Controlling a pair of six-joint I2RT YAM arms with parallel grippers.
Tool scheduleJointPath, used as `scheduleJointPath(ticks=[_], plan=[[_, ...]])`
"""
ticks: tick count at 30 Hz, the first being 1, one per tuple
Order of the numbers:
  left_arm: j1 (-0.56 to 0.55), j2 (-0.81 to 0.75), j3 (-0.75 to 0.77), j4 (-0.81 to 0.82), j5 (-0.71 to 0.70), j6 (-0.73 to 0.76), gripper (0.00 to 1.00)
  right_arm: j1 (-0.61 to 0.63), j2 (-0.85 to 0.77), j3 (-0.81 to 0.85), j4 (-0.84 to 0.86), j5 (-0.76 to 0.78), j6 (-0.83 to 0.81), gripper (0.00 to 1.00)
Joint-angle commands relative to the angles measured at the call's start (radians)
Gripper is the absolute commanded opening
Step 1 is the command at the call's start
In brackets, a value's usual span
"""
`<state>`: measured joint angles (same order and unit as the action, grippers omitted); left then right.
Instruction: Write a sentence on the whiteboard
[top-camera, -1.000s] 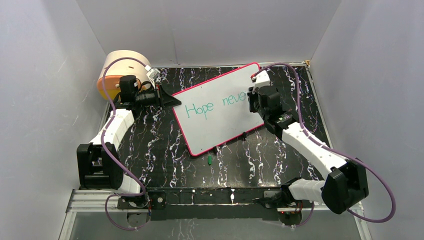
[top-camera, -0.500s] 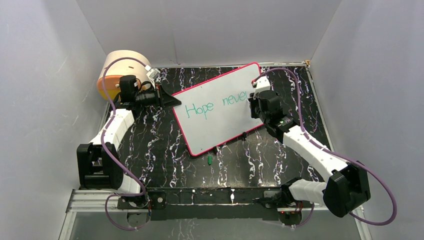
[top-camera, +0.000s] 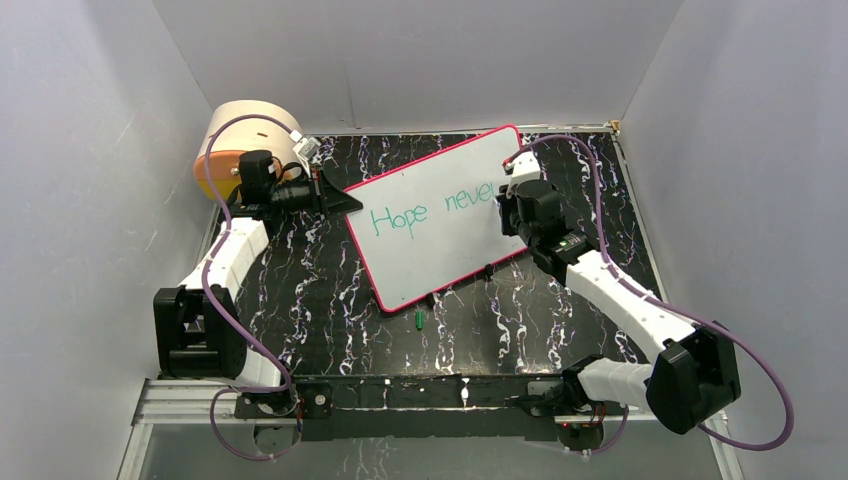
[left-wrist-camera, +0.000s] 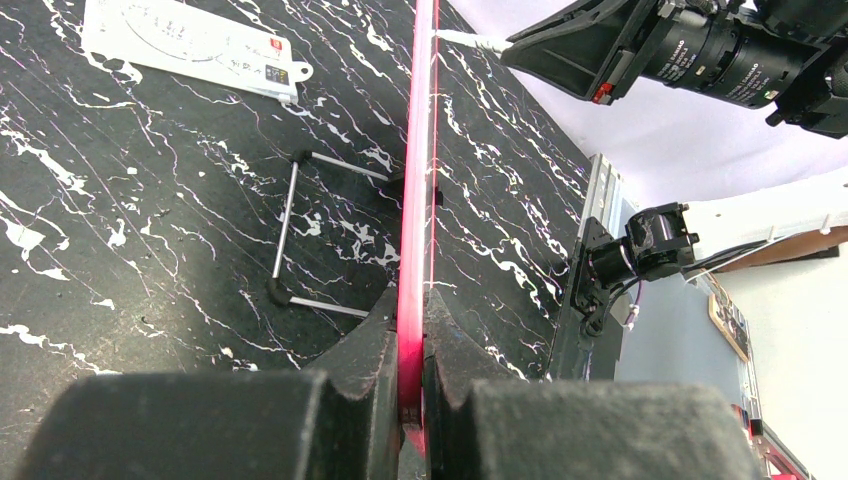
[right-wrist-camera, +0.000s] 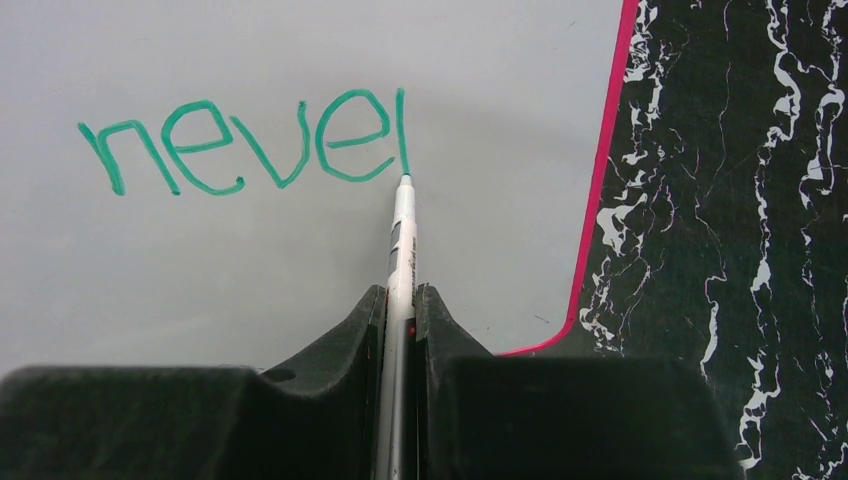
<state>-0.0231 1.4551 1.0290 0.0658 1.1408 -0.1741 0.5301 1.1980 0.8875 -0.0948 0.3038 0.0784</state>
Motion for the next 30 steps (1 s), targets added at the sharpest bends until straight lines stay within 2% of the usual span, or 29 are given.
scheduleJointPath(ticks=[1, 30], plan=[[-0.047, 0.042, -0.031, -0.100, -0.122, 0.114, 0.00, -0.005, 0.012, 0.066, 0.087, -0.015, -0.003, 0.00], [-0.047, 0.044, -0.029, -0.101, -0.128, 0.114, 0.00, -0.031, 0.034, 0.101, 0.096, 0.044, -0.021, 0.00]])
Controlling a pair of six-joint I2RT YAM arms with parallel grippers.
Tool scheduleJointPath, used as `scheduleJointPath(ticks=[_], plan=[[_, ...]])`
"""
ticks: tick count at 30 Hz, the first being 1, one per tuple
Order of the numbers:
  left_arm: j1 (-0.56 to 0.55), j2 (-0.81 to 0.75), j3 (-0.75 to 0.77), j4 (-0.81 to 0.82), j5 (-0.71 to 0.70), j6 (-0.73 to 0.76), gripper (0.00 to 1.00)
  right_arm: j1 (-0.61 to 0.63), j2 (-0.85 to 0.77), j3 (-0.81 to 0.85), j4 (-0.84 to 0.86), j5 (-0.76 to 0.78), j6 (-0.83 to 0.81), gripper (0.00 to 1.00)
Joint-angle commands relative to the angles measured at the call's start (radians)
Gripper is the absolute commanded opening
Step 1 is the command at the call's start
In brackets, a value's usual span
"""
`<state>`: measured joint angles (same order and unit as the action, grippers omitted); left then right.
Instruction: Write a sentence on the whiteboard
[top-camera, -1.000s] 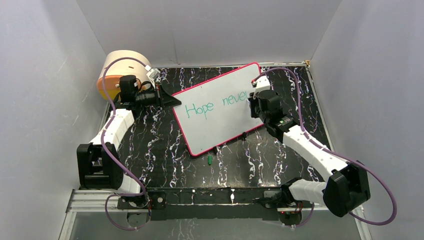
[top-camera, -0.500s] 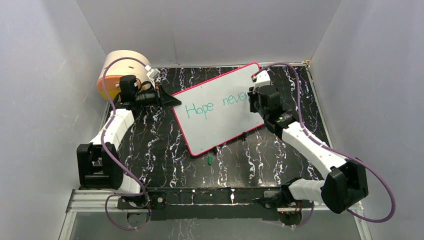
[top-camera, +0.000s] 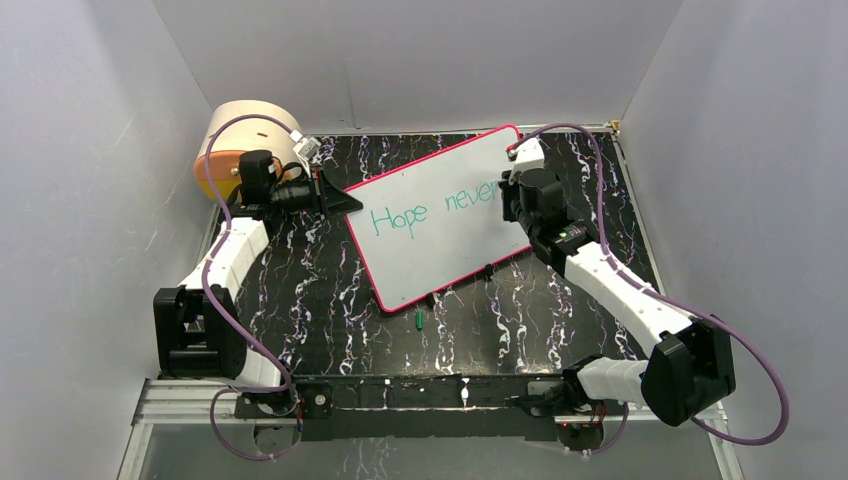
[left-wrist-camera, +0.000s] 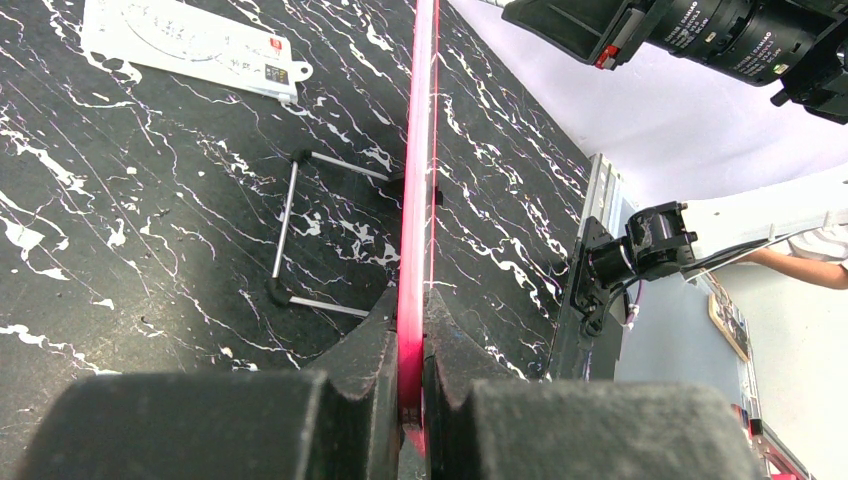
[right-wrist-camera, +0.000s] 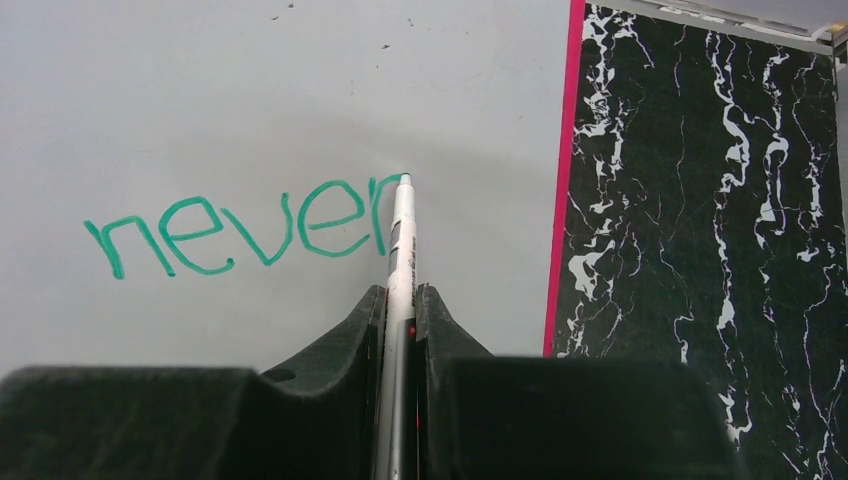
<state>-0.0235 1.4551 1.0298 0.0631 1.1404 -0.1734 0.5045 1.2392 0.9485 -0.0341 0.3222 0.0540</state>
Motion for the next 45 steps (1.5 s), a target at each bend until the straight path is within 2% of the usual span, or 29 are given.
scheduleJointPath(ticks=[1, 13, 22, 35, 45], plan=[[-0.047, 0.043, -0.030, -0.099, -0.129, 0.114, 0.00, -0.006, -0.011, 0.038, 0.036, 0.027, 0.005, 0.00], [-0.047, 0.038, -0.030, -0.100, -0.142, 0.107, 0.00, -0.002, -0.101, 0.070, -0.076, 0.030, 0.017, 0.00], [-0.047, 0.040, -0.030, -0.099, -0.152, 0.110, 0.00, 0.058, -0.152, 0.062, -0.124, 0.034, 0.050, 0.00], [-0.047, 0.024, -0.032, -0.098, -0.173, 0.109, 0.00, 0.381, -0.135, 0.036, -0.144, 0.264, 0.102, 0.00], [-0.047, 0.019, -0.035, -0.097, -0.184, 0.109, 0.00, 0.549, -0.113, 0.006, -0.140, 0.358, 0.170, 0.00]])
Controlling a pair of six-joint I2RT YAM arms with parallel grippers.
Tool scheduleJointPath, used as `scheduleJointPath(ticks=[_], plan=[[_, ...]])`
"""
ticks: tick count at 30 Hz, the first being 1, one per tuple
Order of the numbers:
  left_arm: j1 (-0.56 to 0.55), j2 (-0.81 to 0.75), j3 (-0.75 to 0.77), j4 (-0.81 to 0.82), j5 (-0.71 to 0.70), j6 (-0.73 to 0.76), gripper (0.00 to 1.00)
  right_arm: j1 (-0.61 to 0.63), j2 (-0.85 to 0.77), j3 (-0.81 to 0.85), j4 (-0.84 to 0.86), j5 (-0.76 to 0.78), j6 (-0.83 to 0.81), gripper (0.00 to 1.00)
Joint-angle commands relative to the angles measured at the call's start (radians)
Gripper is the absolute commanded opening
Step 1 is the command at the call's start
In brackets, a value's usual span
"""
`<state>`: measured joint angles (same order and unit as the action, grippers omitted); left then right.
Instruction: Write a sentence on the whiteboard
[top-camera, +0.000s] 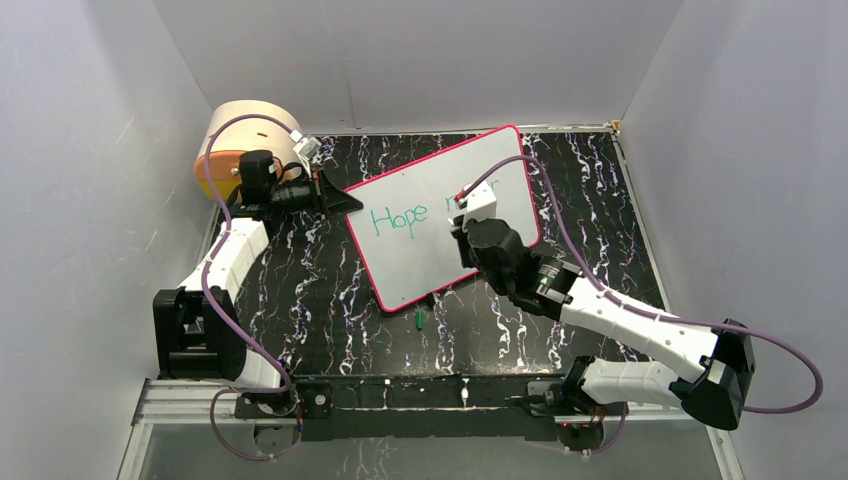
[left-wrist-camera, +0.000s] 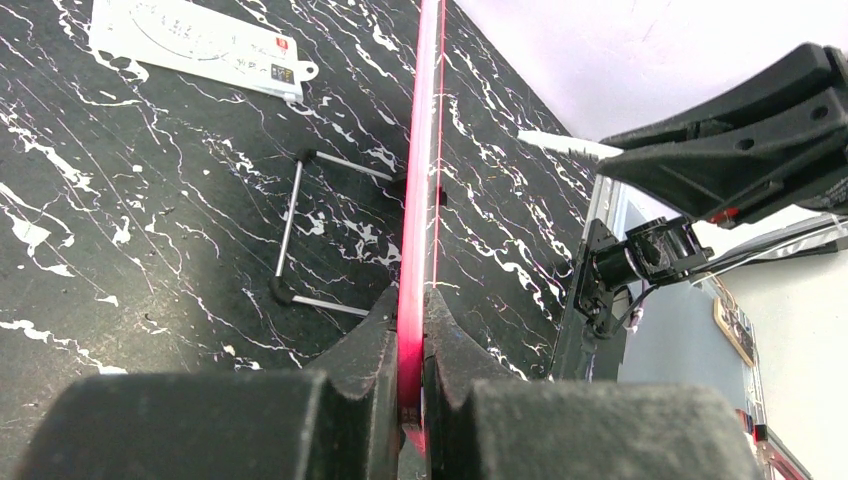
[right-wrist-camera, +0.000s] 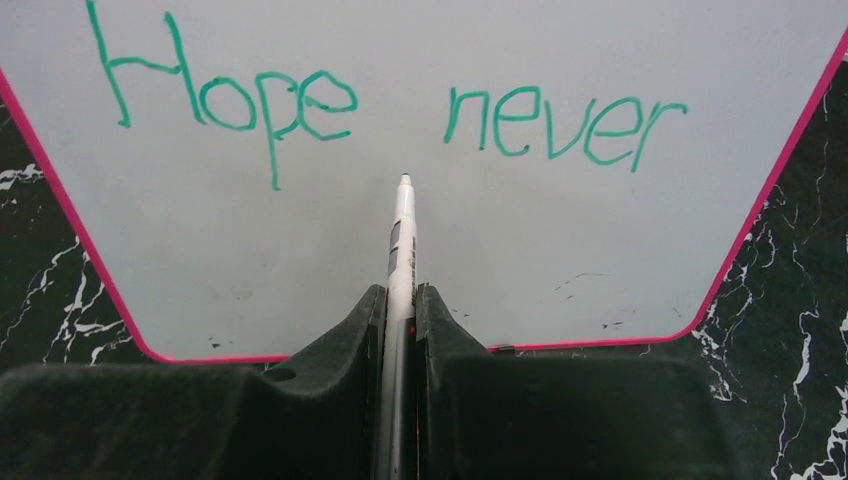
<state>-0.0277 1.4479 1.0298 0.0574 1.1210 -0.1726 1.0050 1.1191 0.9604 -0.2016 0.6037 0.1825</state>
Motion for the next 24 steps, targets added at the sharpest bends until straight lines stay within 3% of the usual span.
scheduleJointPath(ticks=[1, 11, 24], plan=[[-0.043, 0.026, -0.035, -0.091, -0.167, 0.108, 0.00, 0.062, 0.012, -0.005, 0.029, 0.084, 0.047, 0.00], [-0.046, 0.018, -0.037, -0.089, -0.179, 0.107, 0.00, 0.197, 0.105, 0.003, 0.060, 0.155, 0.079, 0.00], [-0.049, 0.019, -0.039, -0.088, -0.181, 0.105, 0.00, 0.227, 0.206, 0.030, 0.108, 0.187, 0.091, 0.00]])
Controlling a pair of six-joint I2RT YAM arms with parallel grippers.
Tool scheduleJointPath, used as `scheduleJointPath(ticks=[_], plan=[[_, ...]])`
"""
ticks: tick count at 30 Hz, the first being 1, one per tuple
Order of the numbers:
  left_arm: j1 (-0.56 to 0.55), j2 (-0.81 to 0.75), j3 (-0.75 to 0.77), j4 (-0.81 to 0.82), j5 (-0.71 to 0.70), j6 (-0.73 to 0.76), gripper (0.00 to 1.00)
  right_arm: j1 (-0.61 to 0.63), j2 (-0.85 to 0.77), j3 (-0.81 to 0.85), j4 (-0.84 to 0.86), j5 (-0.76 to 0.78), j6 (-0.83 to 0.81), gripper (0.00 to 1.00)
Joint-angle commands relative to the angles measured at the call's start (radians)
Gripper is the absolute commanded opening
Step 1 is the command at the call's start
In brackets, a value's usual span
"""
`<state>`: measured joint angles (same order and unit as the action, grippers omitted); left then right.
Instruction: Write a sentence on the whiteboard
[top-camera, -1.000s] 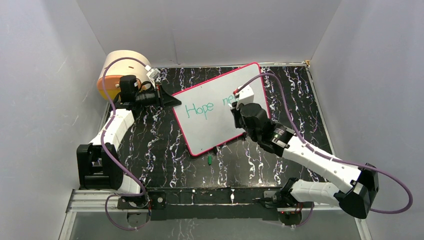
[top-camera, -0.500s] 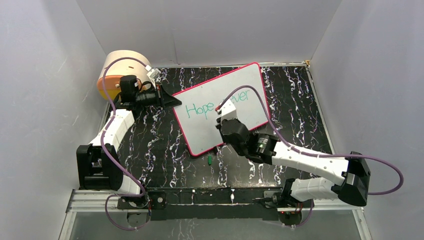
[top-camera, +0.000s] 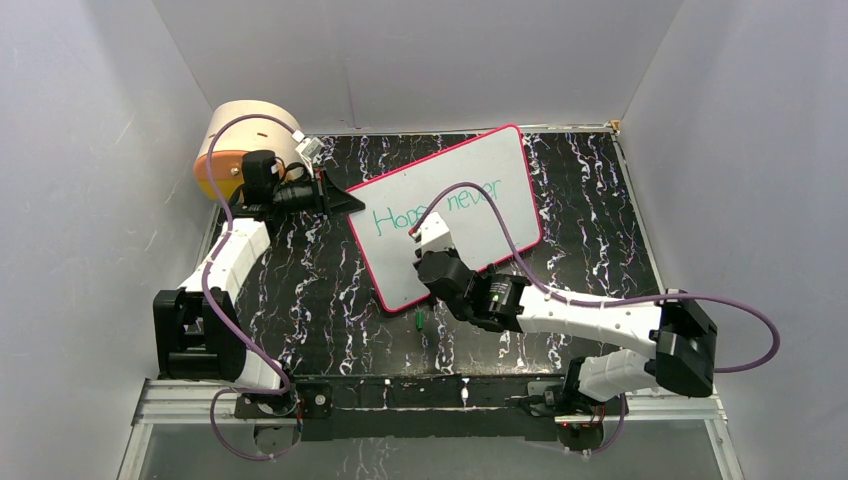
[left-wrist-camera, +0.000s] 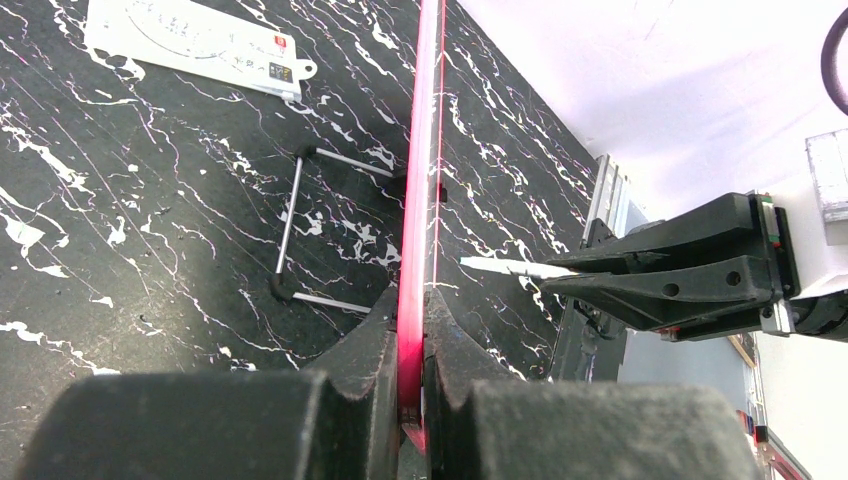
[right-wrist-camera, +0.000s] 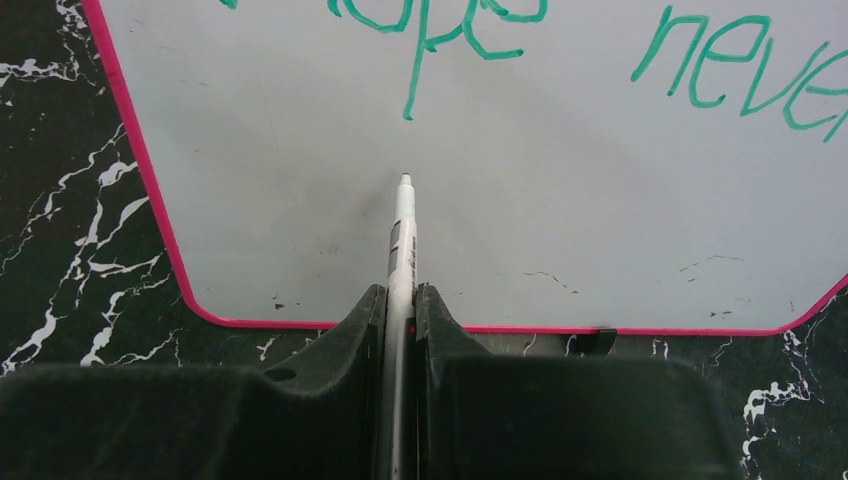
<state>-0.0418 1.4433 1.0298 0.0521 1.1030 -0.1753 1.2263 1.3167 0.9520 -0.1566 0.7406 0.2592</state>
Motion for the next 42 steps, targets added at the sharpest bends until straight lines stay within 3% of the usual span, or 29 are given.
scheduleJointPath(ticks=[1, 20, 42], plan=[[-0.035, 0.023, -0.037, -0.083, -0.163, 0.108, 0.00, 0.005, 0.015, 0.042, 0.063, 0.052, 0.018, 0.00], [-0.035, 0.028, -0.036, -0.082, -0.163, 0.108, 0.00, -0.027, 0.062, 0.052, 0.081, 0.059, 0.027, 0.00], [-0.035, 0.028, -0.035, -0.083, -0.160, 0.106, 0.00, -0.045, 0.108, 0.089, 0.055, -0.044, 0.008, 0.00]])
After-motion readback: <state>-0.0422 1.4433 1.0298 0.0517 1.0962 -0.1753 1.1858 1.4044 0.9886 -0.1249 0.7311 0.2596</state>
